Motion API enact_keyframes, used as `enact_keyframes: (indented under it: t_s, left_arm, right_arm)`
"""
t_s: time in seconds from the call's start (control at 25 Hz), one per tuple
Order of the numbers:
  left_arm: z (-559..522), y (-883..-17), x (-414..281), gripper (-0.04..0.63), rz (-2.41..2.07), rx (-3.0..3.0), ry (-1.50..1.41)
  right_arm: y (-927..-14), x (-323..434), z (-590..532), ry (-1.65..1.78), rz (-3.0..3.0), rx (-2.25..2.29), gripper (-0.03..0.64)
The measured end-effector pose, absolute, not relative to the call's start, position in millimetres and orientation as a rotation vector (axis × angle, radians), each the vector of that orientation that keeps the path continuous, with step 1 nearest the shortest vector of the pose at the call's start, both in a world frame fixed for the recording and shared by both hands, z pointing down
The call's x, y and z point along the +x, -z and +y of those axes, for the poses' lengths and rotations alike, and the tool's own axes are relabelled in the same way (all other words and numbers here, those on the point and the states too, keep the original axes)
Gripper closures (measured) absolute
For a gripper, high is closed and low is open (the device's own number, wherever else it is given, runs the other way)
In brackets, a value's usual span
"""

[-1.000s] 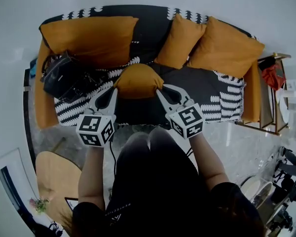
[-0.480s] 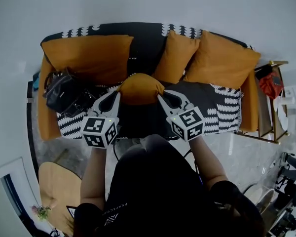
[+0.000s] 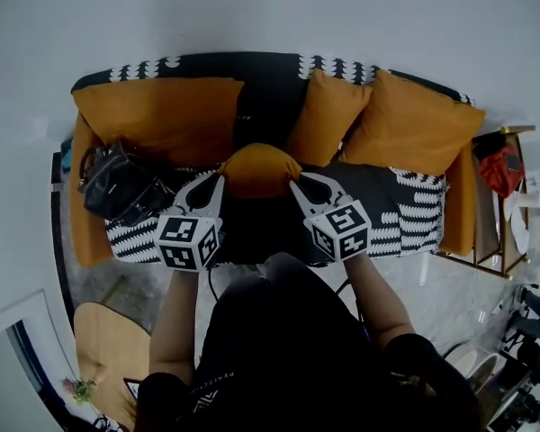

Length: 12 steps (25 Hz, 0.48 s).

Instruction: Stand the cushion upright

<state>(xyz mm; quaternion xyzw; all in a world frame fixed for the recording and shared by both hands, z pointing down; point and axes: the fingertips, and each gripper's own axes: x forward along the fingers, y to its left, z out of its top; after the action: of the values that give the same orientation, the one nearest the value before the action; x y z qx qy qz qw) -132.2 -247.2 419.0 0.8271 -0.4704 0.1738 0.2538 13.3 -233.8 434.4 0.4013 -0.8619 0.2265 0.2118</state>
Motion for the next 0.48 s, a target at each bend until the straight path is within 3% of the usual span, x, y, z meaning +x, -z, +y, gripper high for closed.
enact_keyframes:
  t_s: [0.48]
  left_arm:
    - [-292.3,-448.8,-123.1,0.569,-1.267,2.209,-0.514]
  right_arm:
    - [-463.4,22.9,-275.9,-0.709,-2.358,1.127,0.575]
